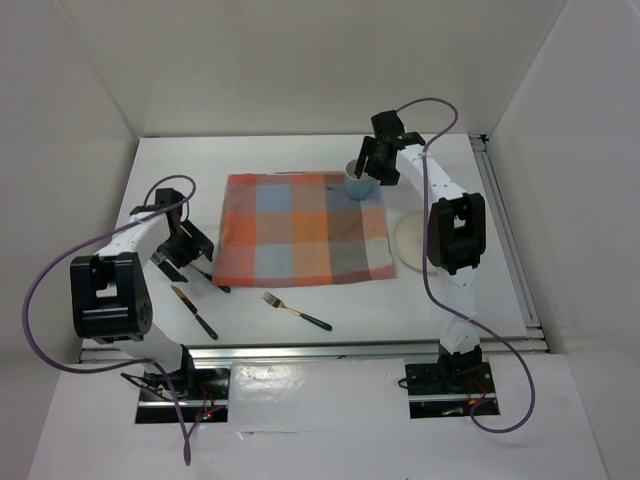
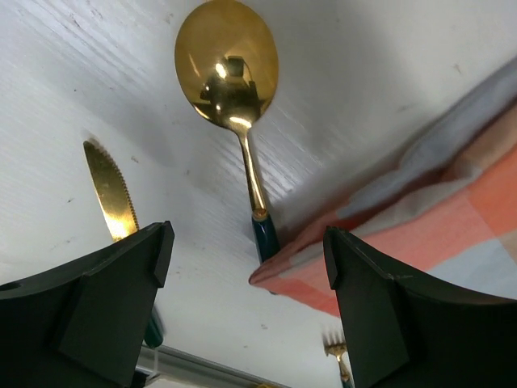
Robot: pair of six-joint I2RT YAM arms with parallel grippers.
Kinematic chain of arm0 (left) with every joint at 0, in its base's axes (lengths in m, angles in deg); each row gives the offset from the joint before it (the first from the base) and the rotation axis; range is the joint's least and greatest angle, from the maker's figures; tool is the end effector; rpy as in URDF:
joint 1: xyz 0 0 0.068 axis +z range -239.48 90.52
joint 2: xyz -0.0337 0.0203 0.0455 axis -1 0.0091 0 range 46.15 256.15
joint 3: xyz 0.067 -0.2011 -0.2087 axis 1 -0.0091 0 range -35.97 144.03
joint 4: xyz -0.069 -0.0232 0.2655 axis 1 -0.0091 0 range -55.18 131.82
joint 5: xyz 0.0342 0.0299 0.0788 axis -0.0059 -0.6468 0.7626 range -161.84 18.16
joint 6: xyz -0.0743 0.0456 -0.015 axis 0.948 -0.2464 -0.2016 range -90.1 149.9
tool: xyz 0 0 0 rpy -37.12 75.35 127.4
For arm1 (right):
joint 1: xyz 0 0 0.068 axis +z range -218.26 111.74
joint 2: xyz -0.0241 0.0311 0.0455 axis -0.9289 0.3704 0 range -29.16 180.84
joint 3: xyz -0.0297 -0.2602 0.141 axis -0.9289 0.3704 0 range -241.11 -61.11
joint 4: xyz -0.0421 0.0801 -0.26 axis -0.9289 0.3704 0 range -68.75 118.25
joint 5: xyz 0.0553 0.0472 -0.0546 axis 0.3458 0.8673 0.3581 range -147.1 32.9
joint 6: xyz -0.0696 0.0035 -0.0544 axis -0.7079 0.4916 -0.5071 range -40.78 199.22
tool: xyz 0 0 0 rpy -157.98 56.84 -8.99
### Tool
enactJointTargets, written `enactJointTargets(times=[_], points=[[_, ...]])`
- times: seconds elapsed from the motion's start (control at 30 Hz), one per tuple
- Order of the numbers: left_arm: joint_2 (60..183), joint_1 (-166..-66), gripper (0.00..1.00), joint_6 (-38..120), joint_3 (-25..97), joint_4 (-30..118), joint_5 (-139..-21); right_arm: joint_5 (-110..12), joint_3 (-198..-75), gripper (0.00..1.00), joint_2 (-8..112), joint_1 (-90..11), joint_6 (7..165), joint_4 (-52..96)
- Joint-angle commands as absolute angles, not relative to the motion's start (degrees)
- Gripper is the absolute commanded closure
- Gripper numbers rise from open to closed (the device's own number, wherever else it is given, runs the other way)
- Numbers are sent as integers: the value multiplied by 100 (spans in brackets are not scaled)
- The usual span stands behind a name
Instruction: Set the dinner table for one person
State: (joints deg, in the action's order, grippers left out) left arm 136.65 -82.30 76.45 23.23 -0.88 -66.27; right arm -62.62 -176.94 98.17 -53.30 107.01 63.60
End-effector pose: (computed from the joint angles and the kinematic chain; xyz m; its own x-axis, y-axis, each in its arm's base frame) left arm 0.3142 0.0471 0.1728 -0.5463 -0.7970 -0.2574 -0.7962 0.5896 -0.1359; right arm 0.5350 0.1351 0.2277 -0.7843 0.2708 -0.5581 0.1848 0.9608 0.2064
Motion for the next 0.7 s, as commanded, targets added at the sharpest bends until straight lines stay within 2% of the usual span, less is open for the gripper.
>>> enactJointTargets(times=[0.0,0.43,0.53,0.67], points=[[13870,-8139,6,7816,2247,95,-6463,-6107,-17889,21,9723,-5358,10611,6089],[13818,-8139,7,7657,2449,87,-6516,-6114,-17731,8,9012,-5358,10506,6344],[13642,-8139,7,7587,2590,34,-6516,-6272,-17038,5,8187,-5358,10567,6143],[13344,-8323,7,7272,2993,-37,-6516,-6430,-15416,1,6895,-5472,10681,5729]])
